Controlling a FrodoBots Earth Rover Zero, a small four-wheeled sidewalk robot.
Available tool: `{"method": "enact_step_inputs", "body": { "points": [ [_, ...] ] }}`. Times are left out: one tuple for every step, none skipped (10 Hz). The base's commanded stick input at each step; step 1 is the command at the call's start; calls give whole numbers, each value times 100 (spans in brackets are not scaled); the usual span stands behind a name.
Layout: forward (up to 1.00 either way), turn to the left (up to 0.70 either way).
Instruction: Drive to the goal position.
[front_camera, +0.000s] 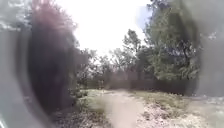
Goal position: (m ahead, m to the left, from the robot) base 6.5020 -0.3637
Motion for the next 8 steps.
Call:
{"method": "enact_step_inputs", "body": {
  "points": [
    [70,25],
    [70,0],
    [70,0],
    [70,0],
    [70,0],
    [70,0],
    [70,0],
    [70,0]
  ]
}}
